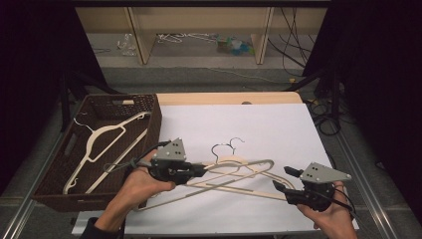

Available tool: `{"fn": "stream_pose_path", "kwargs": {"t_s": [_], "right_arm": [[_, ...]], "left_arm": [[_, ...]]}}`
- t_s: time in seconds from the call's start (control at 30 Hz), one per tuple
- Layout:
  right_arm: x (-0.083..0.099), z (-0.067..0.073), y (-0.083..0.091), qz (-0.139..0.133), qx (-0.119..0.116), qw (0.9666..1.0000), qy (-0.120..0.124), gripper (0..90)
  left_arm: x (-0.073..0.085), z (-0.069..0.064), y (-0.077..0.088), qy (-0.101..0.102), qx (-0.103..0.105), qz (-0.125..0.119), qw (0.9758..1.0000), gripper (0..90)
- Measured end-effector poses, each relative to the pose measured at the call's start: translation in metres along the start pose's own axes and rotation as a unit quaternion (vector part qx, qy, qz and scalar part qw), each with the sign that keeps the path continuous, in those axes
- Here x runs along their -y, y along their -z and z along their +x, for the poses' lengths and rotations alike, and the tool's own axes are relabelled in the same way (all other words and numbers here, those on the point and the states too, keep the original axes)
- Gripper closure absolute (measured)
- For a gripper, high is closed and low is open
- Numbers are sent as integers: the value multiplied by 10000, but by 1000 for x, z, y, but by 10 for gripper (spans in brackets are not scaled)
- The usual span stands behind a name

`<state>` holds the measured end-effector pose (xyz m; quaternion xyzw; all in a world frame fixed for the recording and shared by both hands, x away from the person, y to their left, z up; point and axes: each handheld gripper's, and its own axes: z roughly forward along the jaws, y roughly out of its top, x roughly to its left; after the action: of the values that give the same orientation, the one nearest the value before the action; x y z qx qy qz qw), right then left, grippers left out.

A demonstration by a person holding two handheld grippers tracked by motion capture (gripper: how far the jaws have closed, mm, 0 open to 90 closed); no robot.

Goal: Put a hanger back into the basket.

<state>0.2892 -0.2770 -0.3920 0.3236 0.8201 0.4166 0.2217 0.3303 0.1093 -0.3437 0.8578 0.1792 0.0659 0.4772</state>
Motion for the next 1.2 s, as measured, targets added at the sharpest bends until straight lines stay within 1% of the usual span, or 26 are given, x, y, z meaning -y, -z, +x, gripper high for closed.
{"fn": "stream_pose_path", "kwargs": {"t_s": [0.1,0.13,0.17,0.23,0.27,0.3,0.33,0.4,0.43,0.47,0.5,0.53,0.57,0.6,0.67,0.7,0.73,0.77,0.87,0.9,0.93,1.0,1.07,1.1,1.13,1.2], "right_arm": [[2,0,-2,61,-15,10000,17,435],[2,1,-2,89,-53,9999,-13,434],[3,1,-3,105,-53,9999,-12,433],[4,1,-4,126,-89,9999,-8,432],[4,2,-5,154,-102,9998,-32,431],[5,2,-6,138,-62,9999,8,430],[6,2,-7,157,-83,9998,7,429],[7,2,-10,200,-124,9997,18,428],[7,3,-11,221,-144,9997,22,428],[7,4,-12,236,-138,9996,10,428],[8,4,-12,237,-157,9996,23,427],[8,5,-13,257,-176,9995,33,427],[8,5,-13,261,-181,9995,20,426],[8,5,-13,263,-184,9995,26,425],[8,5,-13,275,-195,9994,26,425],[8,6,-14,276,-195,9994,7,425],[8,5,-14,276,-183,9994,42,425],[8,5,-14,283,-186,9994,26,425],[9,5,-15,289,-211,9993,51,425],[8,6,-15,292,-208,9993,50,424],[8,6,-15,294,-217,9993,56,424],[9,6,-15,293,-220,9993,49,423],[9,5,-16,305,-230,9993,35,423],[9,5,-16,306,-231,9993,37,423],[9,5,-16,307,-240,9992,29,423],[9,5,-16,297,-232,9993,55,423]], "left_arm": [[-2,3,16,125,-120,-219,9996,862],[-3,4,22,168,-172,-298,9993,861],[-4,6,28,166,-215,-364,9990,861],[-4,9,41,247,-336,-545,9976,861],[-4,11,48,307,-402,-623,9968,861],[-5,13,55,338,-465,-721,9957,861],[-5,14,63,368,-512,-795,9948,861],[-6,18,78,429,-620,-995,9922,861],[-5,20,88,525,-677,-1113,9901,861],[-5,21,95,560,-711,-1167,9890,861],[-5,24,105,605,-792,-1217,9875,862],[-4,27,113,603,-904,-1249,9862,861],[-4,30,121,616,-988,-1249,9853,861],[-3,32,129,587,-1153,-1224,9840,861],[-2,36,141,563,-1379,-1162,9820,861],[-2,39,148,569,-1516,-1145,9801,861],[-1,42,154,550,-1634,-1166,9781,861],[1,47,161,562,-1721,-1138,9769,861],[7,62,178,576,-2062,-1090,9707,861],[11,68,184,588,-2213,-1057,9677,861],[15,70,187,746,-2284,-1021,9653,861],[23,81,195,763,-2435,-986,9619,861],[32,92,202,762,-2517,-971,9599,861],[38,98,205,831,-2550,-967,9585,861],[44,104,207,942,-2555,-948,9575,861],[53,113,209,908,-2644,-877,9561,861]]}}
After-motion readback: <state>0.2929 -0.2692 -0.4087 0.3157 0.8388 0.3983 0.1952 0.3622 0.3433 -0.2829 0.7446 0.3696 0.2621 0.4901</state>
